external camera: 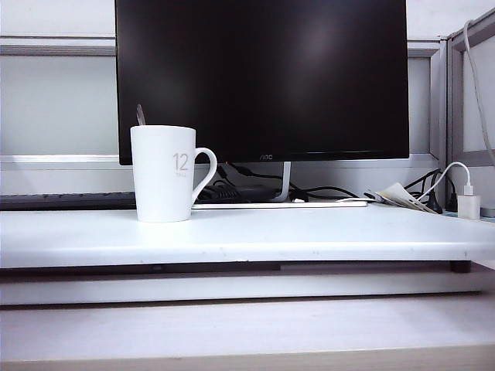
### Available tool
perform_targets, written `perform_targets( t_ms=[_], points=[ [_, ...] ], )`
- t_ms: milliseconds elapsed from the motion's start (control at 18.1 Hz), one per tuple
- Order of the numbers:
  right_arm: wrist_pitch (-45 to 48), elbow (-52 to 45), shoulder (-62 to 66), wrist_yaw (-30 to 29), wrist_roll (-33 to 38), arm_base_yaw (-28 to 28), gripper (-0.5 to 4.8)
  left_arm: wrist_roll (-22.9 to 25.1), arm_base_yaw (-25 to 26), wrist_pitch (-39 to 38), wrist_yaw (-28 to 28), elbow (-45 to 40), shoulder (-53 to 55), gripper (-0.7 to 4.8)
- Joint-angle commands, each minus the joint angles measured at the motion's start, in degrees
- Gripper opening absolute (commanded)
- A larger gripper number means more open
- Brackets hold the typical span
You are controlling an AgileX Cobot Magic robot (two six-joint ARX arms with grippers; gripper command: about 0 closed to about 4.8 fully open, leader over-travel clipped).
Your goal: Pick up a spoon and stir the liquid in the cup.
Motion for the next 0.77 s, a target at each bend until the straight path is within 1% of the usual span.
perform_targets(
  t_ms=[55, 387, 442, 497, 552, 608, 663, 718, 773],
  points=[
    [0.2, -0.2, 0.0, 0.2, -0.1, -0.1, 0.21, -0.1, 0.1, 0.2, -0.2, 0.0, 0.0, -0.06],
    [0.4, 0.6, 0.0, -0.4, 0.1, 0.0, 0.22, -0.2, 0.1, 0.3, -0.2, 0.1, 0.0, 0.00],
    [-0.1, 2.3, 0.0, -1.8, 0.5, 0.0, 0.30, -2.5, 0.1, 0.7, -0.2, 0.3, 0.0, 0.91],
    [-0.5, 4.1, 0.0, -3.0, 0.5, 0.0, 1.00, -5.2, 0.1, 1.2, -0.1, 0.6, 0.0, 2.21],
    [-0.7, 7.5, 0.0, -4.9, 0.5, 0.0, 3.22, -10.5, 0.1, 1.4, 0.3, 1.9, 0.0, 4.58],
    [-0.7, 10.4, 0.0, -5.9, 0.6, 0.0, 4.33, -14.3, 0.1, 2.1, 1.4, 3.3, 0.0, 4.79],
    [-2.1, 15.2, 0.0, -6.1, 1.6, 0.0, 4.54, -18.6, 0.1, 3.8, 3.7, 5.2, 0.0, 4.79],
    [-3.3, 19.3, 0.4, -6.4, 1.9, 0.0, 4.54, -20.3, 0.1, 5.8, 7.5, 7.0, 0.0, 4.79],
    [-3.7, 24.1, 1.9, -8.5, 1.9, -0.1, 4.54, -19.8, 0.1, 7.6, 12.2, 9.6, 0.0, 4.79]
  ],
)
